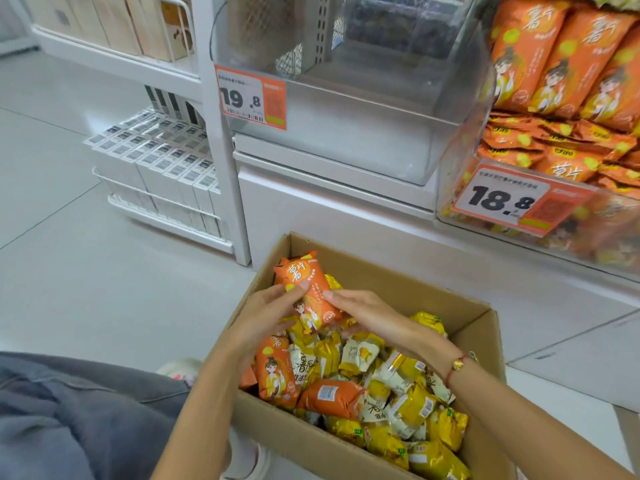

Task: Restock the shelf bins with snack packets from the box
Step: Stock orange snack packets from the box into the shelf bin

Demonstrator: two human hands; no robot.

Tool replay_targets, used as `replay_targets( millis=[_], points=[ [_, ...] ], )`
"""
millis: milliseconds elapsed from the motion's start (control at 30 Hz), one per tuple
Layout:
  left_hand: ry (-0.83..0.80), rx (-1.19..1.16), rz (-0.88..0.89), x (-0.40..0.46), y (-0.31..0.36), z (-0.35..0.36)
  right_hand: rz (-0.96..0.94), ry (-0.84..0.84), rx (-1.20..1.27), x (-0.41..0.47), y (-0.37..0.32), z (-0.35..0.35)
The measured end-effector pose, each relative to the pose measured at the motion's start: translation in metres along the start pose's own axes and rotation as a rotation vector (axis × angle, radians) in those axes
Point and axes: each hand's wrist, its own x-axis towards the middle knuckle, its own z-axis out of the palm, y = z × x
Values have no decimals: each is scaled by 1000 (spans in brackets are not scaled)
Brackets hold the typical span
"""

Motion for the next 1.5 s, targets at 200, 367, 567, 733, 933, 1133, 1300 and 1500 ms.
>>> replay_targets(
  millis=[200,367,567,733,933,1133,1300,1500],
  points=[
    [574,-263,140,0,8,-32,105,-59,-340,27,6,47],
    [598,-342,160,2,2,-40,245,-132,-677,43,21,84],
    [524,-319,118,3,-1,-32,393,-124,-231,41,25,80],
    [407,-290,93,3,0,-13,310,26,-120,12,17,24],
    [67,-239,101,-5,20,34,244,160,-132,-44,-11,-56],
    [-102,-269,188,-25,69,83,96,311,-125,-102,-37,-94],
    [-133,-233,334,-33,117,102,-117,492,-99,-158,-72,-120],
    [-223,-157,512,-41,180,140,-267,796,-16,-217,-89,-166]
  ],
)
